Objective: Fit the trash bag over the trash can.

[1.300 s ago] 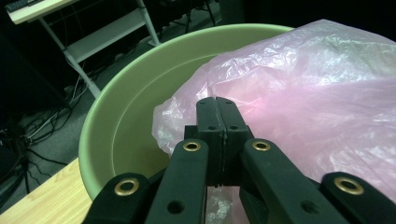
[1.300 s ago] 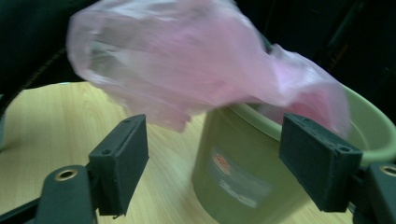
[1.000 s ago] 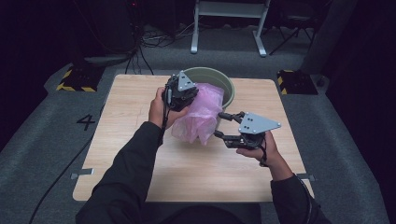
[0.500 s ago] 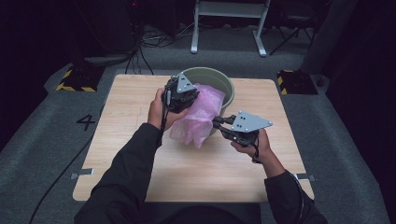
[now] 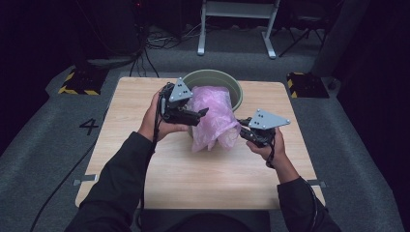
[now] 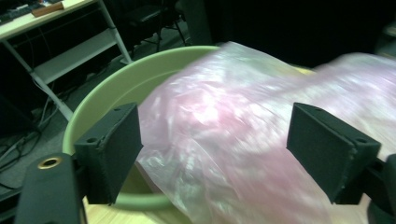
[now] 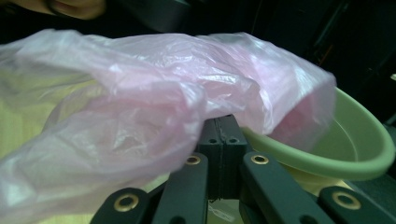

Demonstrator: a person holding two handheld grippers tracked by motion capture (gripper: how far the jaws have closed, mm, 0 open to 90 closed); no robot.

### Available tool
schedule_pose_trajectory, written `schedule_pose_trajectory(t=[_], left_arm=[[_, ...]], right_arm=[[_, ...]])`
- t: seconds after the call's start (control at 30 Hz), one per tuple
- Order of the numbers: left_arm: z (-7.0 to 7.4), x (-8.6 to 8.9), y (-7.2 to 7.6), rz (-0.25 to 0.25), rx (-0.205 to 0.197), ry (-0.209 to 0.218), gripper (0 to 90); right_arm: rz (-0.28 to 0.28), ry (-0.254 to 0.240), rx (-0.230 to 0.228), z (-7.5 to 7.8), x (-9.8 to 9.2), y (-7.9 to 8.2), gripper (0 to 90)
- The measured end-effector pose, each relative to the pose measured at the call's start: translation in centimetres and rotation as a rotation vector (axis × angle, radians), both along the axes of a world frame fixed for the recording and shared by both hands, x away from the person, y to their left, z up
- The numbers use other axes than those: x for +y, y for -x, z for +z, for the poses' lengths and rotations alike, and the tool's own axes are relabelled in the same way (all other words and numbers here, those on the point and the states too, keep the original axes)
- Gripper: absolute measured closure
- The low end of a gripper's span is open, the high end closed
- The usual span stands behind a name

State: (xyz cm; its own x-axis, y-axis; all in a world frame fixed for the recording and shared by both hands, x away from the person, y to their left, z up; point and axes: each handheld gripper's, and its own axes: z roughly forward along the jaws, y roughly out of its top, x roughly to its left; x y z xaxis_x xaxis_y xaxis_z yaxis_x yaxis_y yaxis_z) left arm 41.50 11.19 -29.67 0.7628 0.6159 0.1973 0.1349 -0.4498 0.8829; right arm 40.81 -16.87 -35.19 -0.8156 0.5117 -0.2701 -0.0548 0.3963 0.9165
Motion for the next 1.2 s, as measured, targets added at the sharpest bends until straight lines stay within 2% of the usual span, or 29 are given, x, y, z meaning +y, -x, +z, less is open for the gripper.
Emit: schedule_pose_trajectory(t=[0.1,0.27,0.37,0.43,0.53,0.63,0.7,0.73,0.8,0.87,1.0,1.07,1.17,1.2], left_arm=[[-0.4,0.4,1.8,-0.045,-0.016,-0.010,17.1],[-1.6,0.2,5.8,-0.149,-0.057,-0.022,17.0],[-2.6,-0.7,7.6,-0.205,-0.058,-0.038,17.1],[-3.3,-1.3,8.0,-0.229,-0.047,-0.048,17.0],[-4.1,-2.3,8.0,-0.196,-0.042,-0.086,17.1],[-4.6,-2.9,7.0,-0.104,-0.034,-0.120,20.7],[-4.6,-2.7,6.4,-0.080,-0.028,-0.081,37.0],[-4.6,-2.6,6.2,-0.066,-0.025,-0.069,40.6],[-4.4,-2.2,5.7,-0.069,-0.029,-0.032,54.1],[-4.3,-1.9,5.5,-0.066,-0.037,-0.035,64.4],[-4.0,-1.9,5.1,-0.040,-0.041,-0.048,77.5],[-3.7,-2.1,4.9,-0.012,-0.041,-0.059,80.3],[-3.2,-2.5,4.5,0.003,-0.031,-0.057,81.7],[-3.1,-2.6,4.4,0.007,-0.036,-0.056,81.9]], right_arm=[[-0.019,-0.001,0.010,-0.1,-0.3,-0.3,90.0],[-0.043,0.000,0.033,-0.3,-0.5,-0.7,90.0],[-0.044,-0.001,0.038,-0.3,-0.5,-0.8,90.0],[-0.054,-0.002,0.043,-0.4,-0.5,-0.9,90.0],[-0.058,0.000,0.043,-0.4,-0.5,-0.9,90.0],[-0.058,0.005,0.044,-0.4,-0.5,-1.0,90.0],[-0.062,-0.001,0.047,-0.5,-0.6,-1.0,90.0],[-0.061,-0.003,0.046,-0.5,-0.7,-1.0,90.0],[-0.065,-0.007,0.052,-0.6,-0.8,-1.0,90.0],[-0.064,-0.012,0.055,-0.8,-1.0,-1.0,90.0],[-0.049,-0.018,0.065,-0.7,-1.5,-0.5,72.6],[-0.032,0.010,0.058,-0.7,-1.8,0.4,61.8],[-0.009,0.077,0.049,-0.7,-2.3,2.0,50.7],[0.001,0.081,0.056,-0.7,-2.5,2.4,47.8]])
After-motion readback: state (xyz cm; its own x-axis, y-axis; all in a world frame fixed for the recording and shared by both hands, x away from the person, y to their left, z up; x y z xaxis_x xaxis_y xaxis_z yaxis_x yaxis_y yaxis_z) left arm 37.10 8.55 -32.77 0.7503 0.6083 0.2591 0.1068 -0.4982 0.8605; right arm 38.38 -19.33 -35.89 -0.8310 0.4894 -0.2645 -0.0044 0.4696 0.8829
